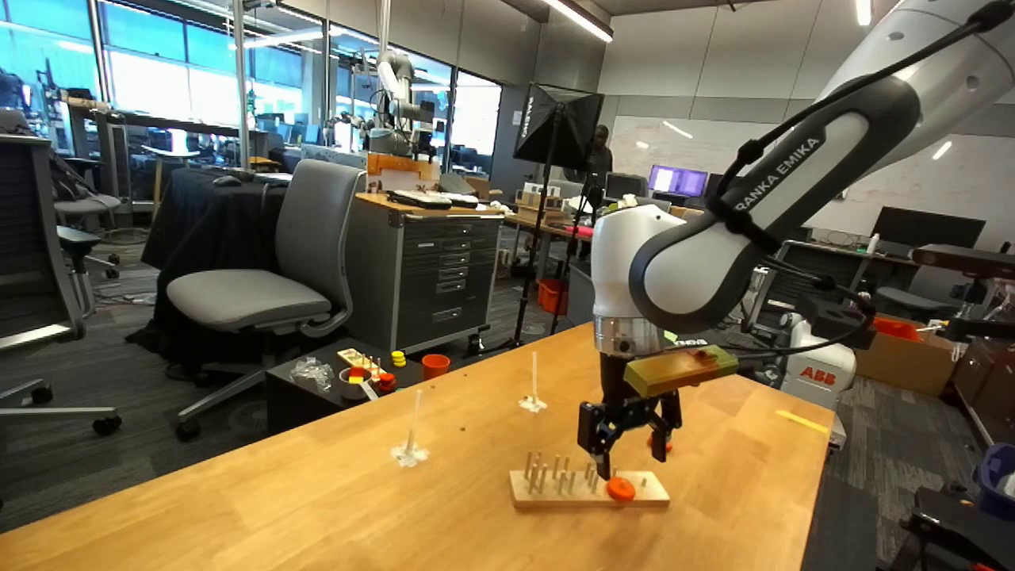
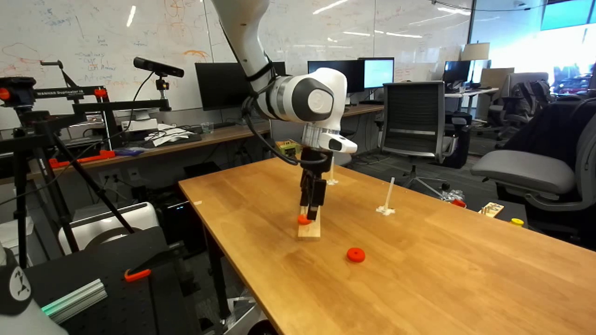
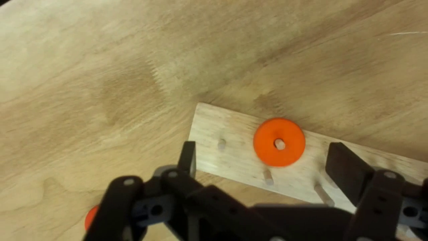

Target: Pick up an orange disk and place it on a rod on the wooden base

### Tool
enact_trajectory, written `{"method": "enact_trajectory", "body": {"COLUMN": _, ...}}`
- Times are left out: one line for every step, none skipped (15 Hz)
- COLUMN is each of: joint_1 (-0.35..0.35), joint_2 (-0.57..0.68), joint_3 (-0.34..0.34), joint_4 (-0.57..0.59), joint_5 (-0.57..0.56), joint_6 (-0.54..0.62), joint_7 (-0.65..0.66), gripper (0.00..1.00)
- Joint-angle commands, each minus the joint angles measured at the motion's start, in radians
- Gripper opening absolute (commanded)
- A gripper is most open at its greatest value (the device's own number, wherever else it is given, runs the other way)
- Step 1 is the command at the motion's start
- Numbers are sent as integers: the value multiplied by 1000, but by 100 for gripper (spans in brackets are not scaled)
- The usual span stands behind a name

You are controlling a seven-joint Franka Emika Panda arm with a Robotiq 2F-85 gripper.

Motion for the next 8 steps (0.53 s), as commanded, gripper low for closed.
{"method": "enact_trajectory", "body": {"joint_1": 13, "joint_2": -120, "joint_3": -6, "joint_4": -106, "joint_5": -27, "joint_6": 51, "joint_7": 1, "gripper": 100}}
{"method": "enact_trajectory", "body": {"joint_1": 13, "joint_2": -137, "joint_3": -5, "joint_4": -117, "joint_5": -28, "joint_6": 57, "joint_7": 4, "gripper": 100}}
{"method": "enact_trajectory", "body": {"joint_1": 14, "joint_2": -155, "joint_3": -4, "joint_4": -127, "joint_5": -30, "joint_6": 62, "joint_7": 9, "gripper": 100}}
{"method": "enact_trajectory", "body": {"joint_1": 12, "joint_2": -169, "joint_3": -2, "joint_4": -135, "joint_5": -29, "joint_6": 68, "joint_7": 8, "gripper": 100}}
{"method": "enact_trajectory", "body": {"joint_1": 11, "joint_2": -186, "joint_3": 1, "joint_4": -146, "joint_5": -25, "joint_6": 85, "joint_7": 10, "gripper": 100}}
{"method": "enact_trajectory", "body": {"joint_1": 12, "joint_2": -202, "joint_3": 1, "joint_4": -158, "joint_5": -27, "joint_6": 103, "joint_7": 14, "gripper": 100}}
{"method": "enact_trajectory", "body": {"joint_1": 9, "joint_2": -217, "joint_3": 5, "joint_4": -168, "joint_5": -22, "joint_6": 117, "joint_7": 11, "gripper": 100}}
{"method": "enact_trajectory", "body": {"joint_1": 7, "joint_2": -229, "joint_3": 7, "joint_4": -175, "joint_5": -20, "joint_6": 127, "joint_7": 9, "gripper": 100}}
